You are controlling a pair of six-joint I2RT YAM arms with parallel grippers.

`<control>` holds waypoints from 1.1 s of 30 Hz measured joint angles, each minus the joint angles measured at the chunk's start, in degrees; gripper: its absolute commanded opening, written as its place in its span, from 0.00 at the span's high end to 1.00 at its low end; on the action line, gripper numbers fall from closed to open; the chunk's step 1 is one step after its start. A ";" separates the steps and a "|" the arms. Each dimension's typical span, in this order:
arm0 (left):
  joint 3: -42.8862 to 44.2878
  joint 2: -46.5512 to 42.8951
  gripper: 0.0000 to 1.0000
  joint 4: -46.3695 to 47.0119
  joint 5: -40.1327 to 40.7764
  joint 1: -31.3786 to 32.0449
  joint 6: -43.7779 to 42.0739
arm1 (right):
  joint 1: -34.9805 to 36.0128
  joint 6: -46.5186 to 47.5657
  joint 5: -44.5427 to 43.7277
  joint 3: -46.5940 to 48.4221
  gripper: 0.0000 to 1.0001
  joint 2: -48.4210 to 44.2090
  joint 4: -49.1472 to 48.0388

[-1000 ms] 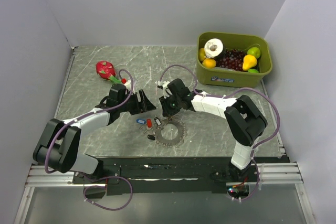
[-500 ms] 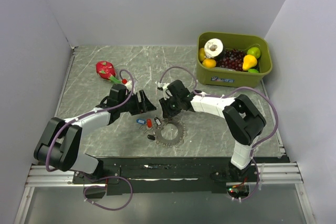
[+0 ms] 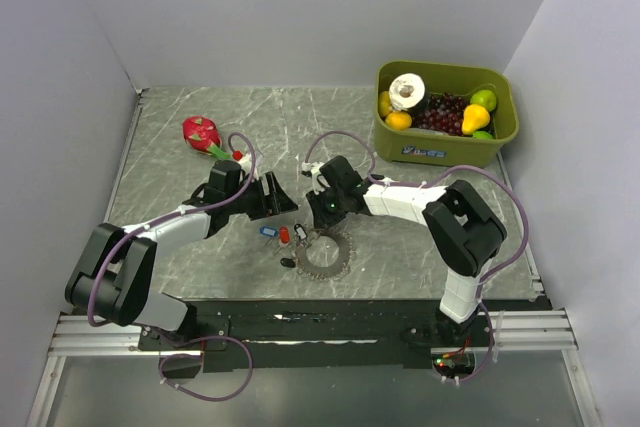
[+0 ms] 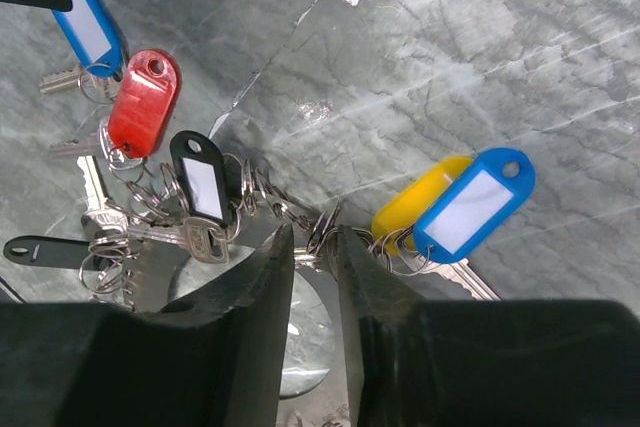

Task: Put the keys on the keyring

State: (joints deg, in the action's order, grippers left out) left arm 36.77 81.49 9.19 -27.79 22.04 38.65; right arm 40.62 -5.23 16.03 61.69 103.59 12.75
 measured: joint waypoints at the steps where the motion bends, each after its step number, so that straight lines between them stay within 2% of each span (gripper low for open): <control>1: 0.00 0.00 0.24 -0.02 0.00 0.00 -0.02 | 0.00 -0.02 -0.09 0.00 0.77 0.07 -0.02; 7: 0.00 0.00 0.24 0.00 -0.02 0.00 -0.02 | 0.02 -0.33 -0.15 0.00 0.94 0.50 -0.17; 11: 0.00 0.00 0.24 -0.02 -0.02 0.00 -0.04 | 0.02 -0.52 -0.24 0.02 1.00 0.66 -0.42; 18: 0.26 -0.68 0.22 -1.20 0.39 0.00 -1.14 | 0.02 -0.37 -1.01 -0.46 1.00 0.00 -0.81; 27: 0.98 -9.73 0.21 -2.64 2.23 -0.04 -3.72 | 0.02 2.38 1.27 -3.32 1.00 -9.05 -1.14; 33: 0.98 -12.15 0.23 -2.64 2.60 -0.11 -4.61 | 0.02 3.56 3.56 -4.09 1.00 -9.97 -1.95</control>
State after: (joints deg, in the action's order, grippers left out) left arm 37.76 69.34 6.55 -25.19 21.93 34.04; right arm 40.64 -1.67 19.59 57.60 93.62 10.81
